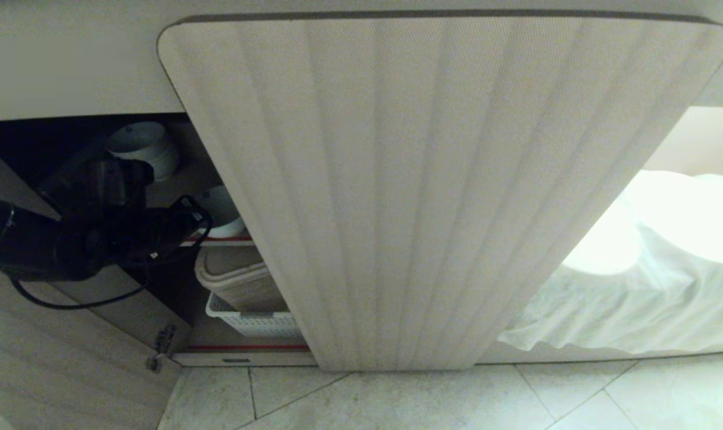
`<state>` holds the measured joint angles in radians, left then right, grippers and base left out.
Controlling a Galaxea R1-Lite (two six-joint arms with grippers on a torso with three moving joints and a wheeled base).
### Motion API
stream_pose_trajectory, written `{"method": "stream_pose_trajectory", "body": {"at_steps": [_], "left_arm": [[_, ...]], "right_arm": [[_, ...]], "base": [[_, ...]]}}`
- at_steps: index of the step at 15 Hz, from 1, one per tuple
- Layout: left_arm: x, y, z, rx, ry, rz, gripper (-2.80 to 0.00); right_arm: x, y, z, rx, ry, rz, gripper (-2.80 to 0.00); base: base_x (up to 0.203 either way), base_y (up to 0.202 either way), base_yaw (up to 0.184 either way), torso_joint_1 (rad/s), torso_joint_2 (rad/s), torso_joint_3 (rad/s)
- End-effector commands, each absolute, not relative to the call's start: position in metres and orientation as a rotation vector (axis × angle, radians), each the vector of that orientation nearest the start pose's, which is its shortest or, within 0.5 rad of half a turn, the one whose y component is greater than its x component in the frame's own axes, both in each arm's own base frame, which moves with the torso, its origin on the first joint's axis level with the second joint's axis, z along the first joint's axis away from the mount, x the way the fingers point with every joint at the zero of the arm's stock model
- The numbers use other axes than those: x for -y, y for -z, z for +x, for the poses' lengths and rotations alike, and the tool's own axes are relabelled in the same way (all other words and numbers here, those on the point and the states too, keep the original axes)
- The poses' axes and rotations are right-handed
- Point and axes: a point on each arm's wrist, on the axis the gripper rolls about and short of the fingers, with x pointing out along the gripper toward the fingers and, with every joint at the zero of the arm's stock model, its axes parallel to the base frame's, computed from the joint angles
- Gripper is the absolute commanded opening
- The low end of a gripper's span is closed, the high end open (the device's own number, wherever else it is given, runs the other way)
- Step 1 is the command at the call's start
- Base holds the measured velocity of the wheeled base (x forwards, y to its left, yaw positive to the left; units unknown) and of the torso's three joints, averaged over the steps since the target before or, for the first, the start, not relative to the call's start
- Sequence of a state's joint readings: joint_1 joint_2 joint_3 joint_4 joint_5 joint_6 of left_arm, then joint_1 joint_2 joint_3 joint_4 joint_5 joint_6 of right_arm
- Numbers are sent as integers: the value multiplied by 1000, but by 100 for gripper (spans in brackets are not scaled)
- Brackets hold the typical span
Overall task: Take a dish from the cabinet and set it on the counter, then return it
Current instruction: Take the bowl from the cabinet
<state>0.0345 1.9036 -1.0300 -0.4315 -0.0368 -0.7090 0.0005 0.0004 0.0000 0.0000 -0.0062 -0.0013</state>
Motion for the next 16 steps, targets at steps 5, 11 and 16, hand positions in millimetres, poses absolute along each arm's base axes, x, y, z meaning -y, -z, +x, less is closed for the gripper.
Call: {"method": "stream_pose_trajectory", "body": {"at_steps": [5,11,16], "left_arm": [[-10,-155,363,-418,-149,-717,-280],[-10,-155,357,-428,-149,-723,-280],[-7,-149,340,-471,-137,-727,-280]], "right_arm": [[0,-75,-23,0,5,-2,-280],[0,-75,-23,0,5,-2,-280],[0,-75,-23,0,5,-2,-280]], "base": [[0,0,0,0,0,0],[0,0,0,0,0,0],[0,0,0,0,0,0]]}}
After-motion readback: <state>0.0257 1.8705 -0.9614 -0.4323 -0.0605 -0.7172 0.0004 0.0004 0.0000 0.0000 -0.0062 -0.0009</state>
